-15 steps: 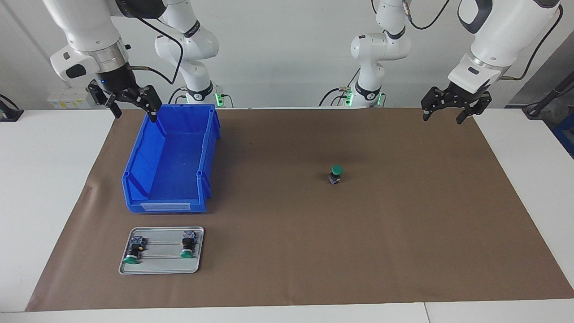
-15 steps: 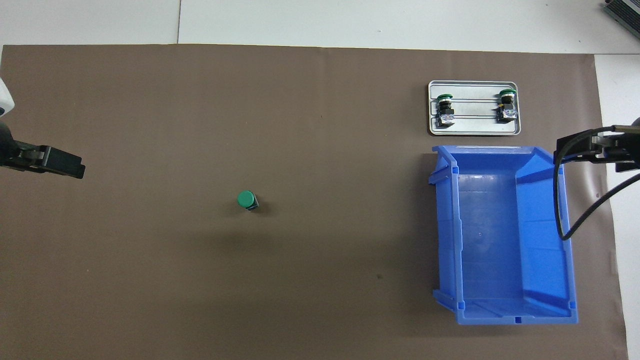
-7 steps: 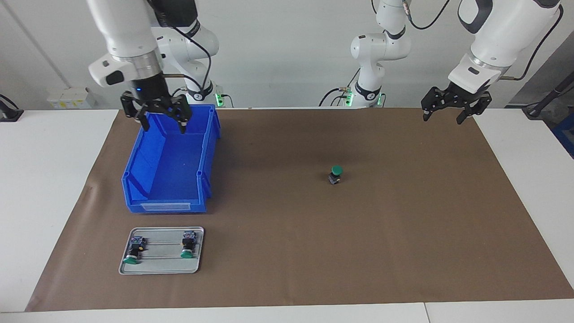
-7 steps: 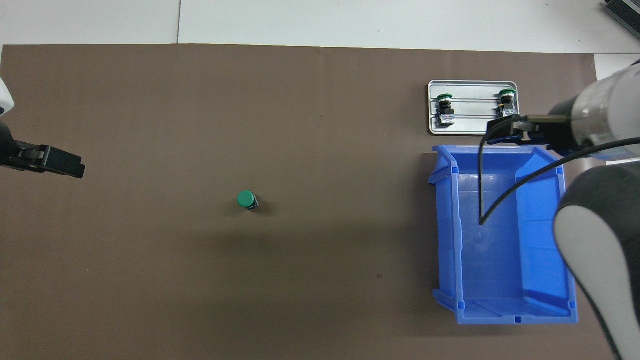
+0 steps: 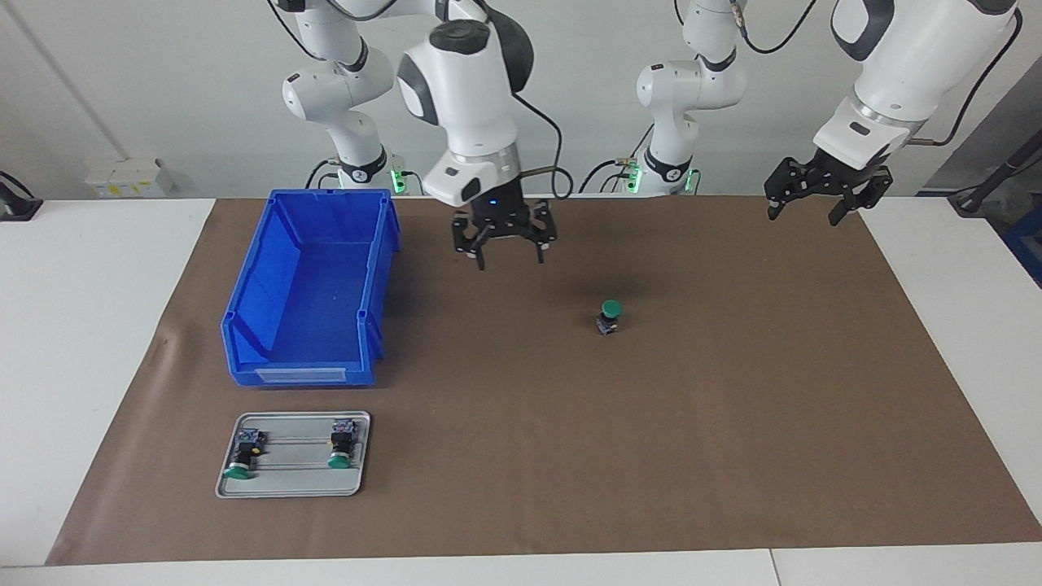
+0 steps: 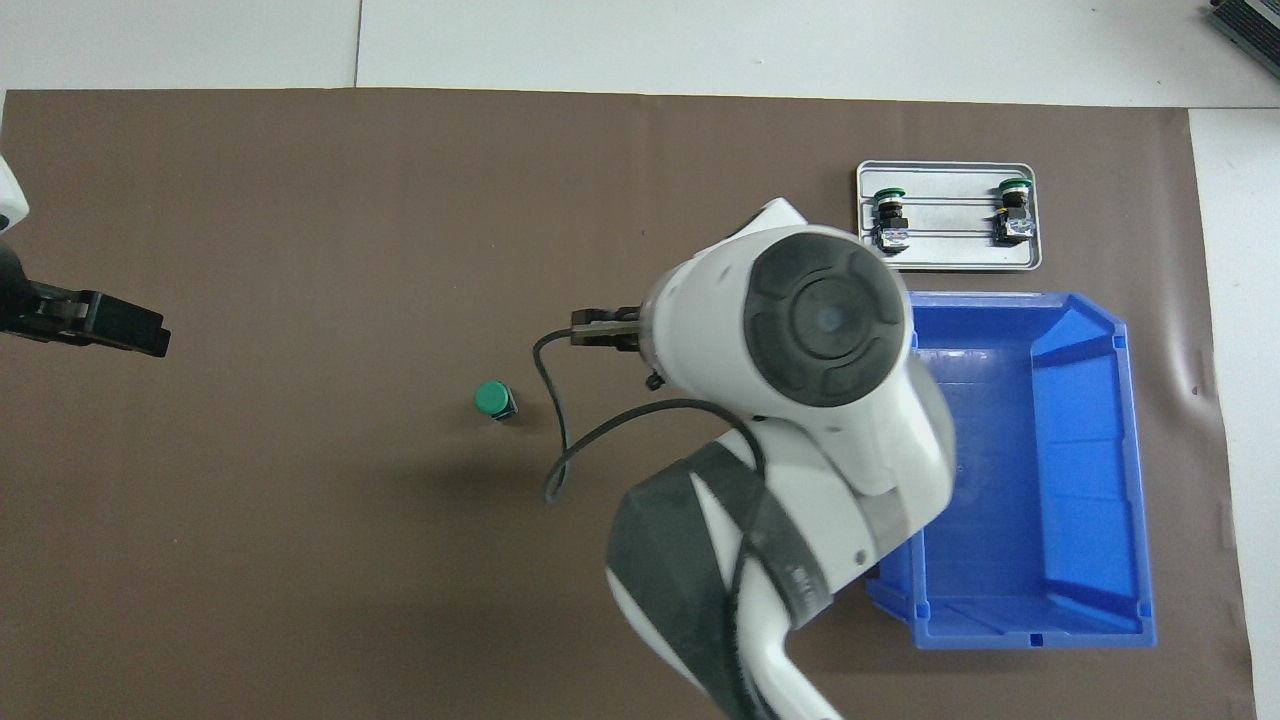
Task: Place and press button with both arms
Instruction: 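Move the right gripper over to the upright button, then grasp the button with the right gripper and lift it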
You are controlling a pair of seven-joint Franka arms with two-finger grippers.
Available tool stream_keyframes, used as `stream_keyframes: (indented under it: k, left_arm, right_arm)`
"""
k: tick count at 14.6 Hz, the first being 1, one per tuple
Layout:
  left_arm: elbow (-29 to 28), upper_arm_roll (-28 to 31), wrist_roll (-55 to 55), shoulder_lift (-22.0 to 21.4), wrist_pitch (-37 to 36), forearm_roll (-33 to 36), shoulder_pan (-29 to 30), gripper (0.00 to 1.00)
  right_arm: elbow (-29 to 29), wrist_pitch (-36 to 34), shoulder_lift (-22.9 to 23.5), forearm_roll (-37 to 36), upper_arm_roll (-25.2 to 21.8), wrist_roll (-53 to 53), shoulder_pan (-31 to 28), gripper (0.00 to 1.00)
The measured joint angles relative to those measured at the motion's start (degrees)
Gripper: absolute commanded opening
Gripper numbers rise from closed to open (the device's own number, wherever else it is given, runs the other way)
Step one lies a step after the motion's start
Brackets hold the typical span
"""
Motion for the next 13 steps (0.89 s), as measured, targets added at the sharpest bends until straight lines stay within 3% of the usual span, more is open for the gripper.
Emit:
stream_keyframes:
  k: [4, 8, 13]
  left_arm:
    - [0.00, 0.00, 0.00, 0.00, 0.00, 0.00, 0.00, 1.00]
    - [0.00, 0.00, 0.00, 0.00, 0.00, 0.00, 0.00, 1.00]
    - [0.00, 0.00, 0.00, -0.01, 0.00, 0.00, 0.00, 1.00]
  right_arm:
    - [0.09, 11.32, 7.16, -0.92, -0.08, -0.11, 7.56, 1.00]
    - [0.12, 14.85, 11.63, -2.89, -0.14, -7.26, 9.30, 1.00]
    - [0.37, 23.37, 18.59, -5.39, -0.22, -8.67, 10.26, 1.00]
